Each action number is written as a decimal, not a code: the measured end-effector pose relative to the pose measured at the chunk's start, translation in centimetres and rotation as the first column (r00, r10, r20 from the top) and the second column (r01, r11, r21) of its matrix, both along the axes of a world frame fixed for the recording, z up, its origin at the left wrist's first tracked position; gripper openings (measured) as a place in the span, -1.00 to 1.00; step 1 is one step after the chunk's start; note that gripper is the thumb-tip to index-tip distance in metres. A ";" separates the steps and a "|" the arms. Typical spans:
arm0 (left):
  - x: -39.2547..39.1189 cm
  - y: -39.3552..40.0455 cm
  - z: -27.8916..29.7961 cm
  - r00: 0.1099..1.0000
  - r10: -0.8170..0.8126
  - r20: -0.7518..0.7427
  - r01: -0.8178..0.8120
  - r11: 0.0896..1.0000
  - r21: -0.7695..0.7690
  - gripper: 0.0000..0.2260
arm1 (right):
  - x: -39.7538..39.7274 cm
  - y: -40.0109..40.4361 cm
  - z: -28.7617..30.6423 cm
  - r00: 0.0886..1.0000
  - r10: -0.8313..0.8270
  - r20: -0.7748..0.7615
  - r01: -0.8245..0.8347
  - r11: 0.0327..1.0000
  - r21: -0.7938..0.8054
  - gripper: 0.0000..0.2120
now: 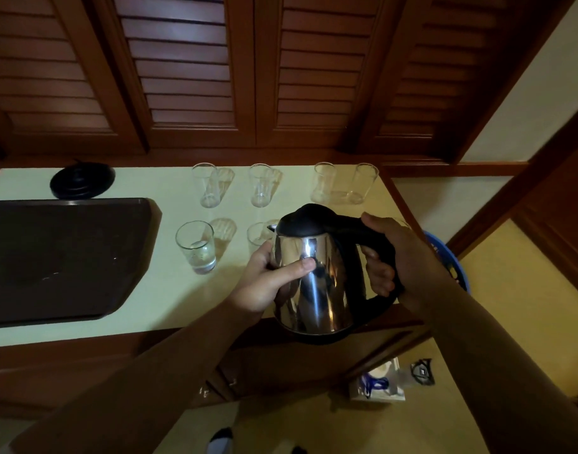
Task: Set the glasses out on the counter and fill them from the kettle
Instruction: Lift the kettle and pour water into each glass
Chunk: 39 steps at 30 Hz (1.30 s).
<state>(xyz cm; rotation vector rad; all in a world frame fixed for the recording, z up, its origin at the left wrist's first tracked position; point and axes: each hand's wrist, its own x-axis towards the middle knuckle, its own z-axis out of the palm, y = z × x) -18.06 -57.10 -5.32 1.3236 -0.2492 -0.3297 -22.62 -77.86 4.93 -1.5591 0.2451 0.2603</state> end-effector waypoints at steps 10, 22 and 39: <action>-0.5 -3.5 1.3 0.999 -0.016 0.041 0.015 0.999 0.031 -0.41 | -1.4 -3.6 -0.5 0.996 -0.052 0.068 0.045 0.995 0.094 -0.48; -2.2 -10.8 1.4 0.999 -0.046 0.013 0.047 0.999 -0.012 -0.30 | -4.0 -10.0 0.6 0.988 -0.141 0.061 0.141 0.990 0.012 -0.49; 0.4 -14.5 -1.0 0.978 -0.180 -0.108 0.173 0.982 -0.073 -0.65 | -2.2 -13.6 -1.0 0.979 -0.187 0.082 0.197 0.972 -0.131 -0.46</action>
